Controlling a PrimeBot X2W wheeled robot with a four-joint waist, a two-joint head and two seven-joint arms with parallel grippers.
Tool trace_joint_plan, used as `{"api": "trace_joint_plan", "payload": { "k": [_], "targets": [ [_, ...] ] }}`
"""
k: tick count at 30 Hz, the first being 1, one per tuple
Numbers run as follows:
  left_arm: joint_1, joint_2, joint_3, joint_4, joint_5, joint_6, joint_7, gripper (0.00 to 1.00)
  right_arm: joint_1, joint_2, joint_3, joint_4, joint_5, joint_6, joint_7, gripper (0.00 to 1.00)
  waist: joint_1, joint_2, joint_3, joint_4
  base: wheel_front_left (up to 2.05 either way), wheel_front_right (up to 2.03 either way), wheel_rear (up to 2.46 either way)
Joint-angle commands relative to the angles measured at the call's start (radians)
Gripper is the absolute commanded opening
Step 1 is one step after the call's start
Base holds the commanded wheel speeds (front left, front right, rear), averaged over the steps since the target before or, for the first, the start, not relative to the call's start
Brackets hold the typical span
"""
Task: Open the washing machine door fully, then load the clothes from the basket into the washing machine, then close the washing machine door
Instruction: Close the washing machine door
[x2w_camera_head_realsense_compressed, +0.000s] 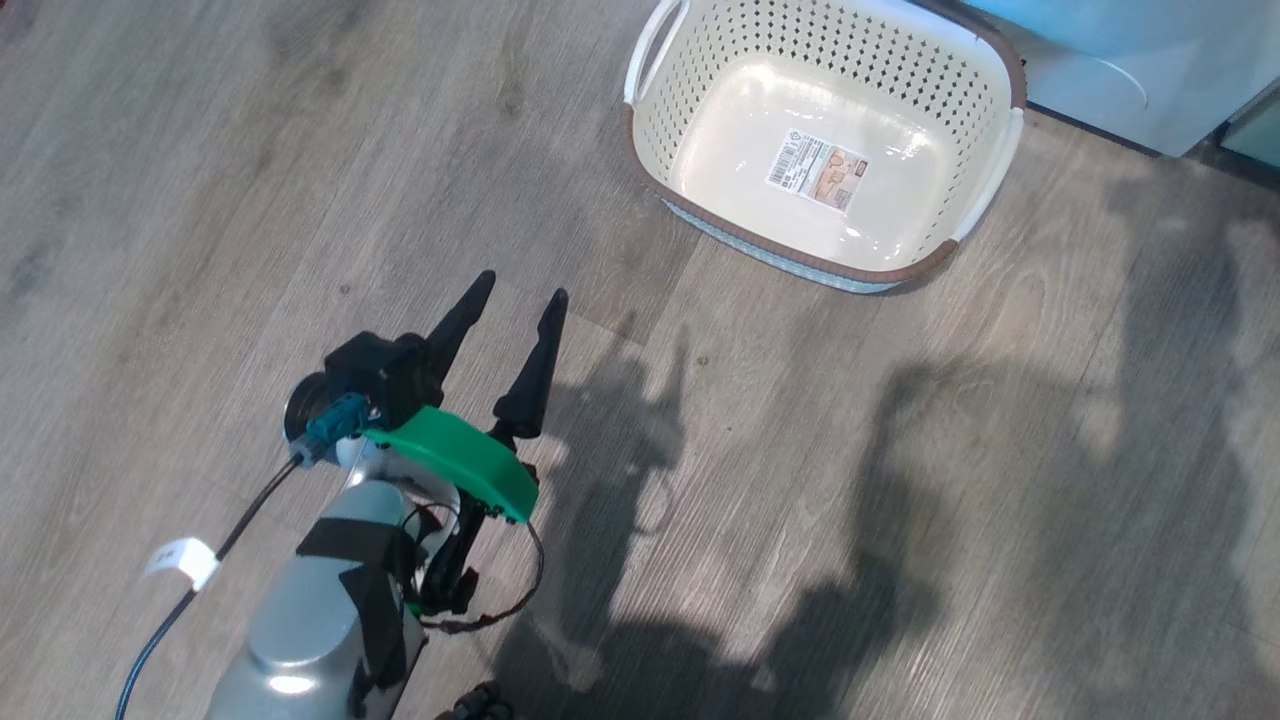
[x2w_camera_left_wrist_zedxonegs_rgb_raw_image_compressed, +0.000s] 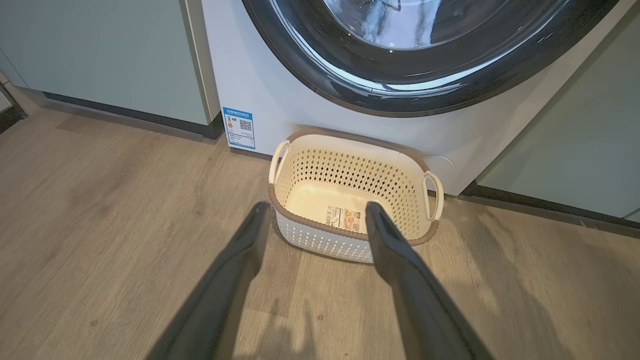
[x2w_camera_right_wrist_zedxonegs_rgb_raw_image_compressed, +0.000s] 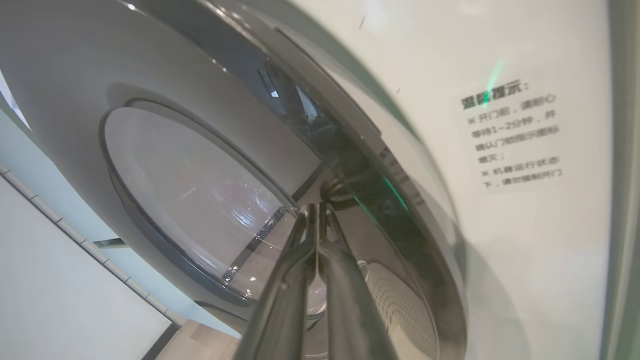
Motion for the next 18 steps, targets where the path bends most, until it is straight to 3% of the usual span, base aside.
{"api": "trace_joint_plan", "payload": {
  "k": [1, 18],
  "targets": [
    [-0.027, 0.021, 0.038, -0.027, 0.012, -0.001, -0.006, 1.0, -0.052, 0.011, -0.001, -0.037, -0.013, 0.0, -0.005, 0.0, 0.0, 0.0, 0.002, -0.001, 0.0, 0.0, 0.0],
    [-0.035, 0.016, 0.035, -0.028, 0.011, -0.001, -0.006, 1.0, -0.088, 0.011, -0.03, -0.047, -0.054, 0.0, -0.005, 0.0, 0.0, 0.0, 0.017, -0.001, 0.0, 0.0, 0.0]
  ]
}}
